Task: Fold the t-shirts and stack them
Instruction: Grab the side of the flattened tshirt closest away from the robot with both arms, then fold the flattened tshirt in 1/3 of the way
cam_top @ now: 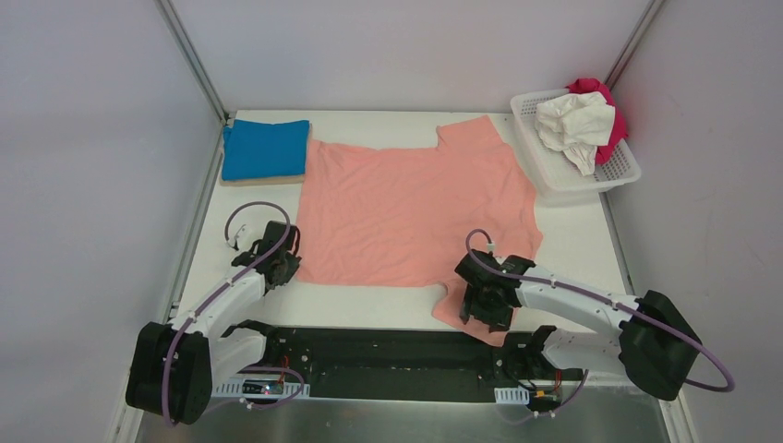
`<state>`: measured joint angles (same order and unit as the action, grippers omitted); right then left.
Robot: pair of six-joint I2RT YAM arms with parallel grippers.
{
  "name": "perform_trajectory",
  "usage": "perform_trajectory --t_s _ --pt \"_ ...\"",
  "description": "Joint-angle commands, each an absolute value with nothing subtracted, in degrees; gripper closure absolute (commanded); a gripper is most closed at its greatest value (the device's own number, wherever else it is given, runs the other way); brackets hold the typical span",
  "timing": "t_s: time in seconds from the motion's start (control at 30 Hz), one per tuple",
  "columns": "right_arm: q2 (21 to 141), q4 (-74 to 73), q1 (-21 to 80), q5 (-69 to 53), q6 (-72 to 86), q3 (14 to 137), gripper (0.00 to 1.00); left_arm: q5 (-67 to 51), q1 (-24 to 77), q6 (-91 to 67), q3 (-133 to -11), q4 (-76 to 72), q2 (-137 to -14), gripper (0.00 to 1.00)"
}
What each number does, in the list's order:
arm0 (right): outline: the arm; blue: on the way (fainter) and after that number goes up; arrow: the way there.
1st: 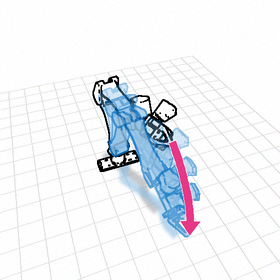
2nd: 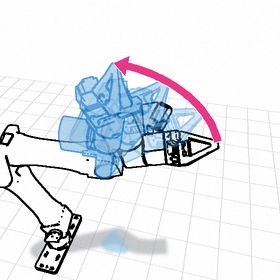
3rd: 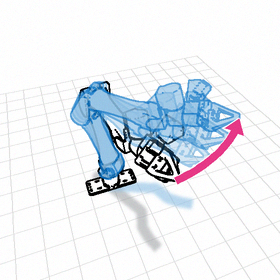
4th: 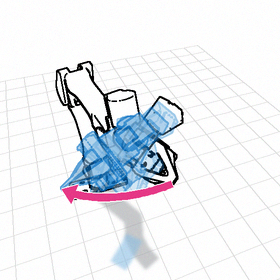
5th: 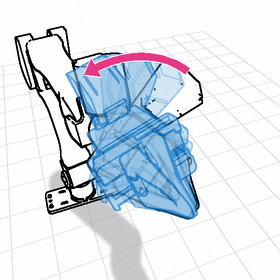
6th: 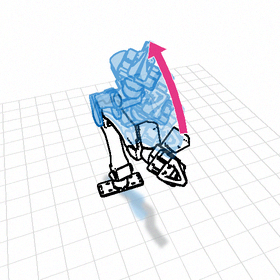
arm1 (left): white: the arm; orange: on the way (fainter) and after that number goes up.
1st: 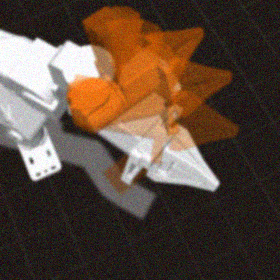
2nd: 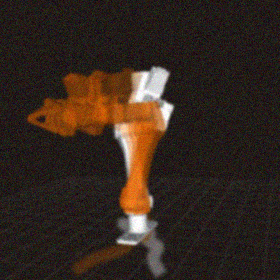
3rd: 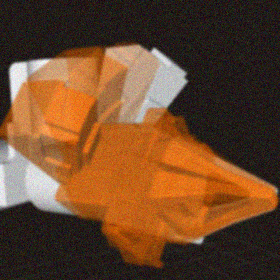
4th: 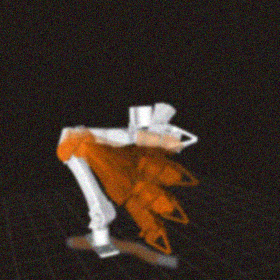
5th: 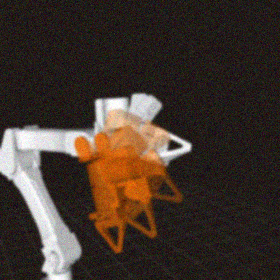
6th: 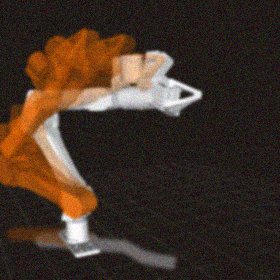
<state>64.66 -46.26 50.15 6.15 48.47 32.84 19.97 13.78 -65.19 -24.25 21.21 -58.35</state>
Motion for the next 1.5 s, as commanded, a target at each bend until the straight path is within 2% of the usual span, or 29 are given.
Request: perform_trajectory --t_s 0.0,0.07,0.17,0.2,0.23,0.4,0.8,0.93,1.1,1.23,1.47 --pt "68.3 -43.4 50.4 7.1 50.6 33.2 0.42 18.1 13.5 -64.2 -22.0 21.4 -60.2 1.00" --pt "69.1 -43.5 50.2 8.5 51.5 33.7 0.55 18.1 13.5 -64.3 -21.6 21.2 -59.6 1.00" --pt "68.4 -45.3 49.9 9.7 53.0 34.1 0.90 18.1 13.5 -64.0 -20.9 21.2 -57.6 1.00" --pt "67.7 -46.7 49.8 9.8 53.3 34.5 0.97 17.7 13.5 -63.9 -20.6 21.3 -56.7 1.00" --pt "67.0 -48.7 49.7 9.7 53.5 35.1 1.00 17.0 13.6 -63.9 -20.3 21.7 -55.5 1.00" --pt "63.6 -59.2 49.2 7.6 52.9 38.8 1.00 15.1 13.5 -66.5 -19.2 29.9 -48.0 1.00" --pt "60.5 -68.1 47.9 2.8 51.7 41.5 1.00 11.6 13.6 -68.0 -20.5 45.6 -37.5 1.00" --pt "60.3 -68.6 45.1 8.3 49.1 44.9 1.00 11.2 13.6 -65.3 -23.7 44.8 -35.7 1.00" --pt "60.5 -59.2 36.8 9.7 41.4 48.2 1.00 8.3 13.6 -61.9 -26.2 35.3 -39.0 1.00" --pt "63.0 -50.3 32.0 10.5 36.5 51.9 1.00 8.1 13.6 -61.3 -28.5 27.6 -46.8 1.00" --pt "69.1 -44.0 26.9 16.9 34.0 58.9 1.00 17.6 13.6 -60.0 -37.4 25.8 -56.5 1.00"
